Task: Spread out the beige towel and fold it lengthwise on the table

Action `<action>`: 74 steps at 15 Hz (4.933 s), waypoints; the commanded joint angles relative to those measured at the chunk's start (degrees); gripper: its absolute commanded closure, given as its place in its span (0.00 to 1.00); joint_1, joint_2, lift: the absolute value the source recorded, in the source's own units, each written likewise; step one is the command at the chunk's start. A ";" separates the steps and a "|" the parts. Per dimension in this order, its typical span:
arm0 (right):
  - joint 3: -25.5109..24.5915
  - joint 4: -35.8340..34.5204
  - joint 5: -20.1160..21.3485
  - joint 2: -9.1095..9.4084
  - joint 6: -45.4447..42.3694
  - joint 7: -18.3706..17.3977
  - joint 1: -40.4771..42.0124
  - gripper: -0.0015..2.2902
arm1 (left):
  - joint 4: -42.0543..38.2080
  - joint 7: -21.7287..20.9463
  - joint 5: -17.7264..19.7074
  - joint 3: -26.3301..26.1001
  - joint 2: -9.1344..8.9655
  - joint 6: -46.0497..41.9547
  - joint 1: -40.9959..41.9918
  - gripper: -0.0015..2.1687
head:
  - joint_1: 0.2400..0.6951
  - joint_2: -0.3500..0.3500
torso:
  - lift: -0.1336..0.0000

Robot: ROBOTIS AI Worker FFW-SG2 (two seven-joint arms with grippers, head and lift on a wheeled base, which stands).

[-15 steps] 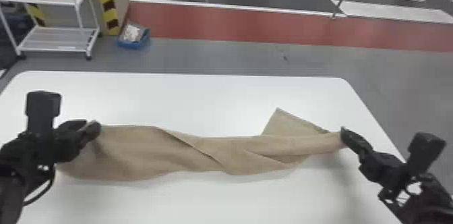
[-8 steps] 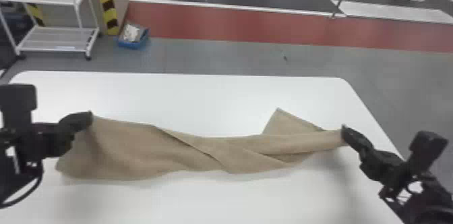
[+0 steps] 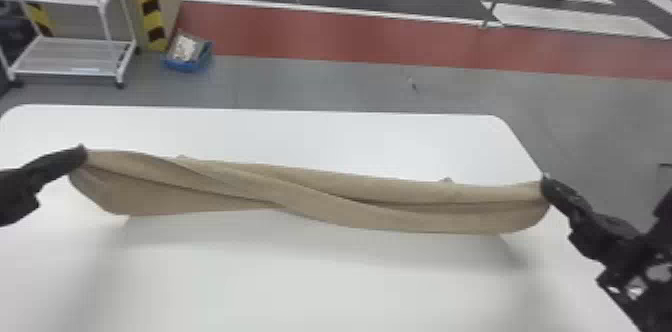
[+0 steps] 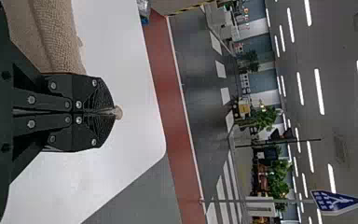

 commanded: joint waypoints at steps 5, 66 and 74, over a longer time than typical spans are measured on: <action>-0.09 -1.37 -0.58 -1.58 2.63 -0.09 -1.57 0.78 | -3.82 -0.70 3.24 2.98 -0.09 2.93 2.22 0.63 | 1.00 0.18 | 0.07; 26.37 -17.19 31.58 1.50 -1.06 22.33 11.26 0.18 | -2.41 -2.98 -0.45 0.43 -4.31 -0.06 2.75 0.63 | 1.00 0.60 | 0.07; 28.22 -14.03 33.69 1.67 0.70 21.45 8.01 0.21 | -2.32 -2.89 -1.25 0.17 -4.22 -0.06 2.84 0.63 | 1.00 0.61 | 0.07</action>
